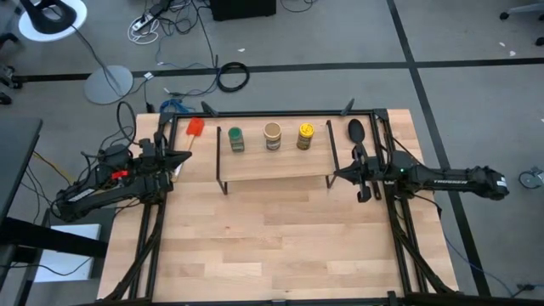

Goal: Shelf spices
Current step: Return to Home Position

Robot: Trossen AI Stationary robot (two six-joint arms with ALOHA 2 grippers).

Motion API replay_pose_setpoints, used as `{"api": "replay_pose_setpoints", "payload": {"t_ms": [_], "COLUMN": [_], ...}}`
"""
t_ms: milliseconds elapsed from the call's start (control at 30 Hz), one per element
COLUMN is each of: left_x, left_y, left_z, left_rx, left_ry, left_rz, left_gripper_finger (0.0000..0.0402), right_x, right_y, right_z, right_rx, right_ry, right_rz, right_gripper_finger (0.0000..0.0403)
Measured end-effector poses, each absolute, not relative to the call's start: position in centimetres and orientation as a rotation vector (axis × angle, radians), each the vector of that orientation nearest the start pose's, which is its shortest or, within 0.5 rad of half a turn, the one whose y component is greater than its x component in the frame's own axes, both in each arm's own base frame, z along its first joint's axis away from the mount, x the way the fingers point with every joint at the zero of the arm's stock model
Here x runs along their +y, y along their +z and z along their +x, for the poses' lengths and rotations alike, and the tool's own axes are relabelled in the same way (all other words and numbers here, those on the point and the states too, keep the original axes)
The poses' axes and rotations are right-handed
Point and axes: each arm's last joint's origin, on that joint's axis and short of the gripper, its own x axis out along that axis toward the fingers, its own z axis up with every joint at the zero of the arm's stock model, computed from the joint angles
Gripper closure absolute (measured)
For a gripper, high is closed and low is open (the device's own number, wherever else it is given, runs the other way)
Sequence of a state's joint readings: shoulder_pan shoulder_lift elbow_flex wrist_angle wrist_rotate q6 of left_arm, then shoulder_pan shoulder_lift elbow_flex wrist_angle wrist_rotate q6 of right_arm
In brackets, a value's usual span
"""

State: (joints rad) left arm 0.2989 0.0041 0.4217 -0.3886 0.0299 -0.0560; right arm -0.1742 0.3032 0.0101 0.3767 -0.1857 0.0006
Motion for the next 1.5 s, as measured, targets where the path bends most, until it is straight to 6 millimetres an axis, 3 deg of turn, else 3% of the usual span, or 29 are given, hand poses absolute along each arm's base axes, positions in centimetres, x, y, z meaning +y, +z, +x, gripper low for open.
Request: {"api": "replay_pose_setpoints", "payload": {"t_ms": [367,667,867,1333,1500], "left_x": [1.6,2.6,2.8,2.7,2.7], "left_y": [25.9,20.2,18.4,17.4,17.4], "left_z": [5.2,8.1,8.8,9.0,9.0], "left_rx": [-0.036,-0.003,-0.006,0.059,0.066], "left_ry": [0.283,0.332,0.331,0.283,0.283], "left_rz": [-0.084,-0.091,0.033,0.118,0.118], "left_gripper_finger": [0.0401,0.0401,0.0401,0.0401,0.0401], "right_x": [-1.6,-1.6,-1.6,-1.9,-2.3], "right_y": [17.4,17.3,17.1,17.0,17.3], "right_z": [11.5,11.5,11.5,11.4,11.4], "right_rx": [-0.048,-0.042,-0.02,-0.014,-0.042], "right_ry": [0.005,0.005,0.01,-0.03,-0.116], "right_rz": [-0.009,-0.008,-0.004,-0.023,-0.028], "right_gripper_finger": [0.0403,0.0403,0.0403,0.0402,0.0402]}}
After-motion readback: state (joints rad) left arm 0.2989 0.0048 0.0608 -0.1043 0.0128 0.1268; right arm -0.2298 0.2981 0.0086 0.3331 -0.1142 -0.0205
